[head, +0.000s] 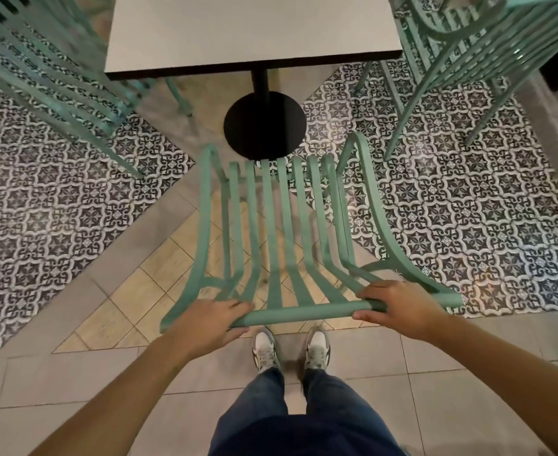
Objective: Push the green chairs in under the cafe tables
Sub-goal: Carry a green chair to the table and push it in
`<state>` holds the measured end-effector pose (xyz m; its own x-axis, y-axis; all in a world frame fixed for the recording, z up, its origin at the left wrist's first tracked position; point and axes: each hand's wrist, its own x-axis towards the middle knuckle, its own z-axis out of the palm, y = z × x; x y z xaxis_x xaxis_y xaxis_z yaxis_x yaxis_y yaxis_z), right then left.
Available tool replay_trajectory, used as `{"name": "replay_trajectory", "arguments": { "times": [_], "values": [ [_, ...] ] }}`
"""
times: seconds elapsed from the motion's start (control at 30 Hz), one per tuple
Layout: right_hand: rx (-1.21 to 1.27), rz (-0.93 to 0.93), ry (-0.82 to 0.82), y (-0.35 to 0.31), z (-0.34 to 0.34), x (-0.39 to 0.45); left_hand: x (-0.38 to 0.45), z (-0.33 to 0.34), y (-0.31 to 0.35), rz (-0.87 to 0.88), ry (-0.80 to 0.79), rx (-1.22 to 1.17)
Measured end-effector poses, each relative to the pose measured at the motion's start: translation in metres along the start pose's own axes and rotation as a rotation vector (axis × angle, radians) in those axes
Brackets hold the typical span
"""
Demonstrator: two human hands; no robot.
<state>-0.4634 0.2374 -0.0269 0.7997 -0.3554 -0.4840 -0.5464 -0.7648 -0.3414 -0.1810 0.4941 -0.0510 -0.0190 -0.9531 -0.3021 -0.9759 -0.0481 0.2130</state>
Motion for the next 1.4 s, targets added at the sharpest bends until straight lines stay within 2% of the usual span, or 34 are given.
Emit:
{"name": "replay_trajectory", "arguments": {
  "times": [0.17,0.3,0.57,1.13,1.4],
  "values": [
    [-0.211,-0.072,-0.034,-0.008,0.0,0.012,-0.005,-0.002,0.004,-0.036,0.009,0.044],
    [-0.306,-0.051,0.044,-0.017,-0.002,0.019,-0.003,-0.01,-0.002,-0.147,-0.043,-0.084],
    [-0.323,-0.015,0.088,-0.014,-0.017,0.053,0.023,-0.033,-0.026,-0.209,-0.095,-0.118],
    [-0.337,0.095,0.061,-0.028,-0.097,0.173,0.105,-0.084,-0.147,-0.221,-0.088,-0.167],
    [-0.336,0.113,0.04,-0.019,-0.131,0.231,0.144,-0.101,-0.19,-0.281,-0.077,-0.173]
  ]
}}
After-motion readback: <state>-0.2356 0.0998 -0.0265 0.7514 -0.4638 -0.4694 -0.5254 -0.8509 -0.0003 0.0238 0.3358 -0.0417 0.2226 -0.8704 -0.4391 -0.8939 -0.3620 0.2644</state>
